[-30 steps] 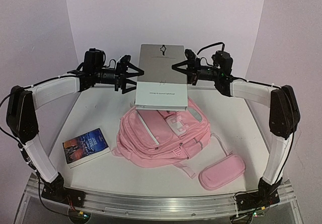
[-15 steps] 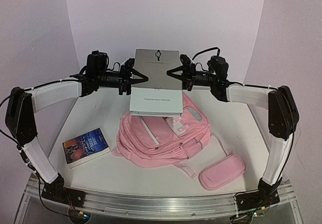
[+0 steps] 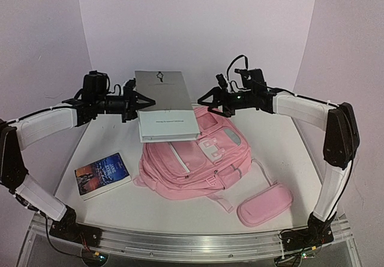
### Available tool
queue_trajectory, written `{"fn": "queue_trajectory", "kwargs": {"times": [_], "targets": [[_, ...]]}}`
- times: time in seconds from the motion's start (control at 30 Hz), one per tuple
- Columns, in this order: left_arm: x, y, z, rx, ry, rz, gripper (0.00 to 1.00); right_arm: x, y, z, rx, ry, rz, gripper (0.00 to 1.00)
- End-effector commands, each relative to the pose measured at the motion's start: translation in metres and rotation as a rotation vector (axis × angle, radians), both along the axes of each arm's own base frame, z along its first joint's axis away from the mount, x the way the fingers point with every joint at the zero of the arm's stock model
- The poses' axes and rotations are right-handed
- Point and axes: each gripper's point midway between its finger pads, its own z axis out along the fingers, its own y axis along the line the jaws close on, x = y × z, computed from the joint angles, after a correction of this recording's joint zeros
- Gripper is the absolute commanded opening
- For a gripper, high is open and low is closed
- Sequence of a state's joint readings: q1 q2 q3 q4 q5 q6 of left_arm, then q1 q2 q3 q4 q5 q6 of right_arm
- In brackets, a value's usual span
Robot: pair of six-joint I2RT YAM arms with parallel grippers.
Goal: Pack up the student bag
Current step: Pick up the book from the student bag, then place the book in the student bag.
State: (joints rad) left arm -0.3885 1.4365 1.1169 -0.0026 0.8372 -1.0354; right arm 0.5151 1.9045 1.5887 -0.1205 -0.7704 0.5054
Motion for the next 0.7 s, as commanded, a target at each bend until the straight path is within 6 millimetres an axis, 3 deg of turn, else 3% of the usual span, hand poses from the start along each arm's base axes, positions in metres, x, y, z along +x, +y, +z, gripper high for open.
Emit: {"fn": "queue_trajectory", "kwargs": {"times": [0.0,0.23,0.37,0.57,0.67], "targets": [[0.005,0.061,0.023,0.069,-0.015,0.295,0.07,-0.004,-0.025,-0.001,-0.376,-0.283,-0.074,0.81],[-0.007,0.113,0.001,0.263,0.139,0.541,0.05,-0.072,0.055,-0.034,-0.493,-0.39,0.132,0.7],[-0.021,0.146,-0.014,0.384,0.26,0.691,0.05,-0.102,0.094,-0.055,-0.557,-0.45,0.196,0.67],[-0.033,0.16,-0.008,0.373,0.284,0.769,0.05,-0.124,0.137,-0.088,-0.63,-0.499,0.242,0.65],[-0.04,0.17,-0.008,0.389,0.299,0.809,0.05,-0.125,0.144,-0.105,-0.688,-0.54,0.258,0.65]]}}
